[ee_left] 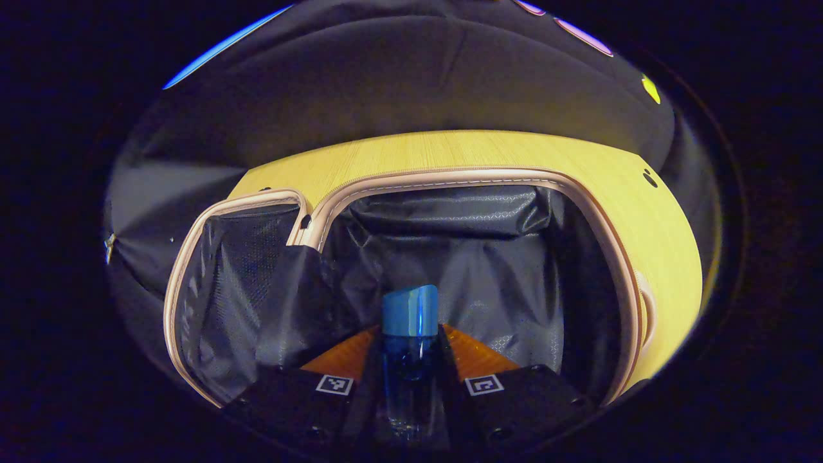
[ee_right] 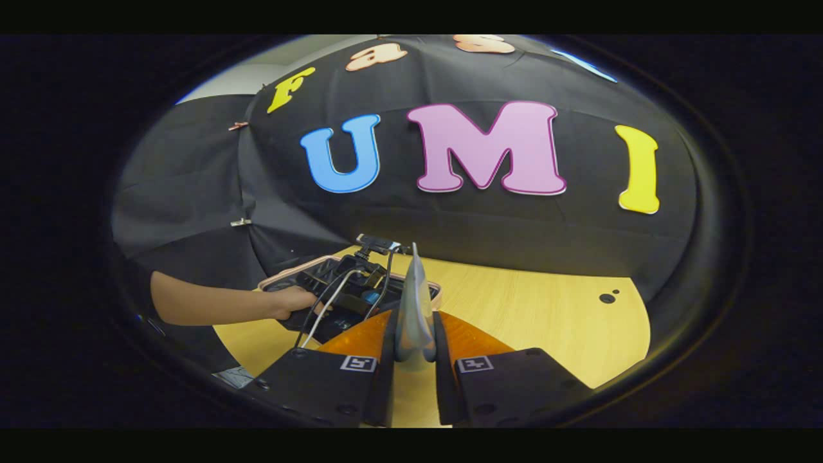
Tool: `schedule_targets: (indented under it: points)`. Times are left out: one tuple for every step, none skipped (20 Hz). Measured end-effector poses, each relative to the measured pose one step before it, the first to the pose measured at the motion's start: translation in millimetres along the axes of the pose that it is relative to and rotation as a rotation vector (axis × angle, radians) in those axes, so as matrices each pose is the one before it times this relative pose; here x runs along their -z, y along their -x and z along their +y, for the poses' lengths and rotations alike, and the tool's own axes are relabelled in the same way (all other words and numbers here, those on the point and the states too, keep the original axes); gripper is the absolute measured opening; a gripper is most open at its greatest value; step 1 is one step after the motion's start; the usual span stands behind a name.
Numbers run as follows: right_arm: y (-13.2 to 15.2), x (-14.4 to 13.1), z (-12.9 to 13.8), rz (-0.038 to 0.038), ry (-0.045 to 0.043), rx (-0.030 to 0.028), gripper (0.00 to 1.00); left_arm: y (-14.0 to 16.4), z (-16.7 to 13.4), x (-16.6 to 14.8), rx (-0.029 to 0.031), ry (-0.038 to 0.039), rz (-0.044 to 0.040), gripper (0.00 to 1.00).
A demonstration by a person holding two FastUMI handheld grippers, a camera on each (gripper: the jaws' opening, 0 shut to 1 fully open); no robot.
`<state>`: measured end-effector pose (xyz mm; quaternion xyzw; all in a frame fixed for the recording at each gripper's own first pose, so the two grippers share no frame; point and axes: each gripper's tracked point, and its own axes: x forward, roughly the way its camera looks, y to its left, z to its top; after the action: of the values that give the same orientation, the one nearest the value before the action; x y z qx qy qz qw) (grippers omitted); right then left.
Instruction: First open the suitcase, pack the skin care products into it, and then close the suitcase.
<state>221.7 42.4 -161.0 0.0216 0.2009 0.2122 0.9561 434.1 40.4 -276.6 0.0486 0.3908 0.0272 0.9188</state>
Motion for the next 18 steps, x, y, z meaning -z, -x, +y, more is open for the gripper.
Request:
schedule_targets:
  points:
    - [-10.26, 1.27, 3.97, 0.00399, -0.00328, 0.00163, 0.3, 8.22, 7.12, -6.36, -0.00384, 0.00313, -0.03835, 0.51]
    - [-10.4, 2.23, 4.03, 0.01102, -0.00223, 0.00434, 0.3, 9.19, 7.52, -6.7, -0.00811, 0.00203, -0.03306, 0.59]
    - [-11.49, 2.93, 5.33, 0.01315, -0.00556, -0.00052, 0.3, 18.82, 8.9, -10.4, 0.00207, 0.00453, -0.05321, 0.67]
    - [-13.05, 3.06, 6.17, 0.01368, -0.00542, 0.00012, 0.3, 18.55, 9.14, -10.99, 0.0026, 0.01082, -0.05715, 0.67]
    - [-13.92, 3.58, 6.0, 0.01906, -0.01177, -0.00067, 0.3, 23.78, 11.66, -10.48, -0.0059, 0.01117, -0.05981, 0.68]
    - [-14.4, 3.33, 7.73, 0.01715, -0.01278, 0.00131, 0.3, 22.84, 15.41, -9.65, -0.01866, 0.01516, -0.05457, 0.7]
    - [-14.42, 3.39, 6.54, 0.01655, -0.01274, 0.0026, 0.3, 22.38, 14.99, -4.5, -0.03014, 0.02933, -0.04527, 0.75]
    - [-15.52, 4.47, 5.35, 0.02009, -0.00505, 0.005, 0.24, 21.1, 11.04, -3.75, -0.01077, 0.03807, -0.03385, 0.76]
    - [-16.61, 8.23, 5.87, 0.02995, -0.00532, 0.00812, 0.3, 21.17, 9.44, -2.83, -0.00591, 0.03946, -0.03651, 0.76]
    - [-15.16, 10.28, 6.95, 0.04006, -0.01187, 0.00151, 0.24, 20.85, 6.93, -3.3, 0.00378, 0.03114, -0.02918, 0.76]
    - [-12.82, 9.97, 7.81, 0.05101, -0.0296, 0.00051, 0.3, 14.81, 9.77, -2.87, -0.00818, 0.02754, -0.02888, 0.76]
    - [-13.75, 8.58, 5.94, 0.04047, -0.01782, 0.00541, 0.3, 15.41, 9.01, -3.23, -0.00701, 0.02288, -0.02125, 0.76]
    - [-11.51, 15.63, 2.96, 0.04279, -0.00032, 0.01864, 0.3, 16.36, 7.63, 0.4, -0.00446, 0.02132, -0.01312, 0.76]
    - [-9.98, 10.72, 0.85, 0.04481, 0.01234, 0.01456, 0.3, 13.14, 4.68, -1.41, 0.00169, 0.02223, -0.0067, 0.76]
    - [-9.56, 8.87, 3.52, 0.0428, 0.00394, 0.00614, 0.24, 12.99, 8.22, -2.79, -0.00399, 0.0147, -0.00466, 0.76]
    - [-10.3, 6.77, 3.05, 0.03865, -0.01955, 0.00875, 0.3, 11.52, 9.52, -5.39, -0.01938, -0.00278, -0.01885, 0.76]
    - [-8.48, 4.06, 2.62, 0.02956, -0.02141, 0.00946, 0.3, 6.82, 9.6, -4.93, -0.01821, -0.01749, -0.02037, 0.76]
    - [-9.73, 1.9, 2.15, 0.02236, -0.02119, 0.01618, 0.3, 6.98, 9.13, -5.15, -0.01363, -0.02185, -0.01274, 0.76]
